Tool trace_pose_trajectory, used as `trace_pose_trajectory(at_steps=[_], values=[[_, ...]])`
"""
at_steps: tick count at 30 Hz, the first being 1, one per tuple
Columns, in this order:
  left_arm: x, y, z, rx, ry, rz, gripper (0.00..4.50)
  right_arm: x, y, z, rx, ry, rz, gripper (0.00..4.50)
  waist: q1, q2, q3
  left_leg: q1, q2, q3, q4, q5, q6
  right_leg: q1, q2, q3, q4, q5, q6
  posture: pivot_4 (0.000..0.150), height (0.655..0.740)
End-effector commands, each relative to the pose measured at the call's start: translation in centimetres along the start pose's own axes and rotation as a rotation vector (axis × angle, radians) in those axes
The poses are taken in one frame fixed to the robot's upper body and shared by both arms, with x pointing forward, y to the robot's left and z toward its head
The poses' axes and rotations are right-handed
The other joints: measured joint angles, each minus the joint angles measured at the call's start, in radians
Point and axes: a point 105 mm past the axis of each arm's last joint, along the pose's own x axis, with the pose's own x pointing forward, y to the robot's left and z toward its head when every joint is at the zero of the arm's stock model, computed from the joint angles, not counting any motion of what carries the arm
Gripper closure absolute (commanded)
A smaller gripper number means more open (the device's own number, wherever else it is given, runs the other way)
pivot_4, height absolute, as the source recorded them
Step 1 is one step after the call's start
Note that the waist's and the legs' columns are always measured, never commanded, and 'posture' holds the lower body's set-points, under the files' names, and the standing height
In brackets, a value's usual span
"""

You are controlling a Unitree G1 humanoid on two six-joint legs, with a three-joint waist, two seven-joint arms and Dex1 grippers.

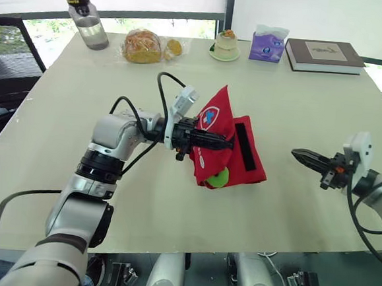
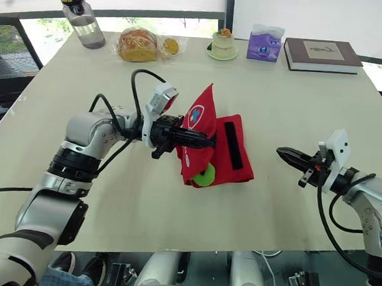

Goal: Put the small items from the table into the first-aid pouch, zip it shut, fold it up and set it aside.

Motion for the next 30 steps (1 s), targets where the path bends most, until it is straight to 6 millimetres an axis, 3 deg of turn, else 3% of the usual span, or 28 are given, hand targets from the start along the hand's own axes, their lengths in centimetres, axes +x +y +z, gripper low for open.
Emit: trace_pose_trajectory(at_steps=[1, 4, 7, 13, 15, 22, 26, 29, 30], values=[[0.3, 0.6, -0.1, 0.034, 0.019, 0.020, 4.50, -0.9, 0.1, 0.8, -0.099, -0.005, 0.009, 4.46, -0.003, 0.000, 0.000, 0.000, 0.000, 0.000, 0.000, 0.000, 0.000, 0.000, 0.000, 0.000, 0.000, 0.000, 0.001, 0.150, 0.7332], [0.8, 1.9, -1.3, 0.012, 0.054, 0.085, 4.50, -1.2, 0.0, 0.6, -0.081, -0.013, 0.003, 4.46, -0.006, 0.000, 0.000, 0.000, 0.000, 0.000, 0.000, 0.000, 0.000, 0.000, 0.001, 0.000, 0.000, 0.000, 0.000, 0.150, 0.7332], [1.2, 1.8, -1.5, 0.003, 0.051, 0.064, 4.50, -1.3, -0.1, 0.8, -0.042, -0.032, -0.007, 3.70, -0.005, 0.000, 0.000, 0.000, 0.000, 0.000, 0.000, 0.000, 0.000, 0.000, 0.000, 0.000, 0.000, 0.000, 0.000, 0.150, 0.7332], [2.7, 1.6, -1.7, 0.011, 0.056, 0.031, 4.50, -1.2, 0.5, 1.2, -0.014, -0.080, 0.033, 0.68, -0.002, 0.000, 0.000, 0.000, 0.000, 0.000, 0.000, 0.000, 0.000, 0.000, 0.000, 0.000, 0.000, 0.000, 0.000, 0.150, 0.7332], [2.9, 1.6, -1.7, 0.011, 0.054, 0.026, 4.50, -1.0, 0.7, 0.9, -0.016, -0.074, 0.032, 0.05, -0.002, 0.000, 0.000, 0.000, 0.000, 0.000, 0.000, 0.000, 0.000, 0.000, 0.000, 0.000, 0.000, 0.000, 0.000, 0.150, 0.7332], [3.7, 2.0, -1.7, 0.006, 0.040, 0.025, 4.50, -0.8, 0.8, 0.4, -0.017, -0.074, 0.027, 0.05, 0.000, 0.000, 0.000, 0.000, 0.000, 0.000, 0.000, 0.000, 0.000, 0.000, 0.000, 0.000, 0.000, 0.000, 0.000, 0.150, 0.7332], [4.0, 2.9, -2.5, -0.023, 0.049, 0.061, 3.23, -0.9, 0.6, -0.3, -0.040, -0.024, 0.025, 0.00, 0.000, 0.000, 0.000, 0.000, 0.000, 0.000, 0.000, 0.000, 0.000, 0.000, 0.000, 0.000, 0.000, 0.000, 0.000, 0.150, 0.7332], [4.2, 2.8, -2.5, -0.035, 0.039, 0.052, 1.97, -1.0, 0.5, -0.4, -0.040, -0.021, 0.023, 0.00, 0.000, 0.000, 0.000, 0.000, 0.000, 0.000, 0.000, 0.000, 0.000, 0.000, 0.000, 0.000, 0.000, 0.000, 0.000, 0.150, 0.7332], [4.3, 2.7, -2.6, -0.042, 0.036, 0.041, 1.37, -1.1, 0.5, -0.4, -0.040, -0.020, 0.022, 0.00, 0.000, 0.000, 0.000, 0.000, 0.000, 0.000, 0.000, 0.000, 0.000, 0.000, 0.000, 0.000, 0.000, 0.000, 0.000, 0.150, 0.7332]])
